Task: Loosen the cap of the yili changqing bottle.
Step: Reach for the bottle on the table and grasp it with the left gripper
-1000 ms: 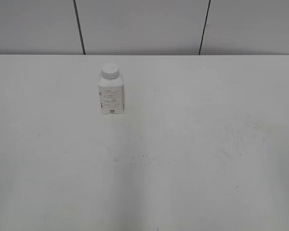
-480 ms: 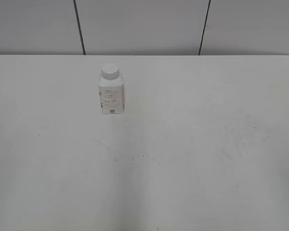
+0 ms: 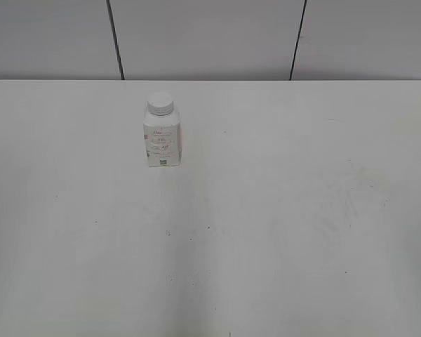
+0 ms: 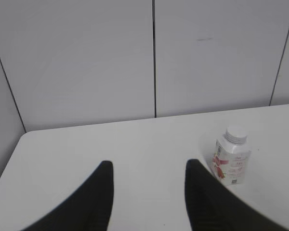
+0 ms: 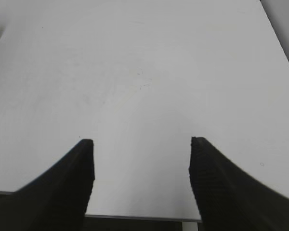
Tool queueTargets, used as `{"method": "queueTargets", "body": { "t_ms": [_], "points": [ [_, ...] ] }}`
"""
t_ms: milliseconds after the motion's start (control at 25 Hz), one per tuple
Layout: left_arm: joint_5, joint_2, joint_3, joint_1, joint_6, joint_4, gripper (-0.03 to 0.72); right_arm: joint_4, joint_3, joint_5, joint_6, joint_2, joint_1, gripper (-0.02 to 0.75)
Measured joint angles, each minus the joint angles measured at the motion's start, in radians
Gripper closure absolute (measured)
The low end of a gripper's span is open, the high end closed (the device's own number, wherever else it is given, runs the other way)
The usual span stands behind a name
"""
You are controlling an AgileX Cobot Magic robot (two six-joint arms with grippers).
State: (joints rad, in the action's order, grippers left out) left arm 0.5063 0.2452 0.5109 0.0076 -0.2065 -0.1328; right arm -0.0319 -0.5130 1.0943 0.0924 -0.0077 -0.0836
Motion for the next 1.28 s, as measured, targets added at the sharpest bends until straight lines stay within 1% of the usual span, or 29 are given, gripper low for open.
{"method": "queueTargets", "body": {
  "t_ms": [120,240,320,400,480,560,760,840,1040,1160,1240,1280],
  "points": [
    [-0.189,0.059,-0.088,-0.043,0.000,0.001,0.375,0.000,0.000,-0.001,0.000,0.000,0.000,0.243],
    [-0.384,0.123,-0.173,-0.098,0.000,0.039,0.375,0.000,0.000,-0.001,0.000,0.000,0.000,0.243],
    [-0.481,0.172,-0.214,-0.131,0.000,0.065,0.375,0.000,0.000,-0.001,0.000,0.000,0.000,0.243],
    [-0.542,0.235,-0.237,-0.160,0.000,0.090,0.375,0.000,0.000,-0.001,0.000,0.000,0.000,0.243],
    [-0.578,0.301,-0.240,-0.182,0.005,0.150,0.375,0.000,0.000,-0.001,0.000,0.000,0.000,0.243],
    [-0.634,0.380,-0.240,-0.199,0.042,0.210,0.375,0.000,0.000,-0.001,0.000,0.000,0.000,0.243],
    [-0.859,0.615,-0.241,-0.203,0.271,0.429,0.375,0.000,0.000,-0.001,0.000,0.000,0.000,0.243],
    [-0.974,0.753,-0.242,-0.203,0.331,0.496,0.375,0.000,0.000,-0.001,0.000,0.000,0.000,0.243],
    [-1.231,1.027,-0.242,-0.203,0.372,0.666,0.375,0.000,0.000,-0.001,0.000,0.000,0.000,0.243],
    [-1.369,1.178,-0.241,-0.200,0.373,0.736,0.375,0.000,0.000,-0.001,0.000,0.000,0.000,0.243],
    [-1.460,1.273,-0.230,-0.182,0.375,0.790,0.375,0.000,0.000,-0.001,0.000,0.000,0.000,0.243],
    [-1.488,1.315,-0.214,-0.165,0.375,0.837,0.375,0.000,0.000,-0.001,0.000,0.000,0.000,0.243]
  ]
}}
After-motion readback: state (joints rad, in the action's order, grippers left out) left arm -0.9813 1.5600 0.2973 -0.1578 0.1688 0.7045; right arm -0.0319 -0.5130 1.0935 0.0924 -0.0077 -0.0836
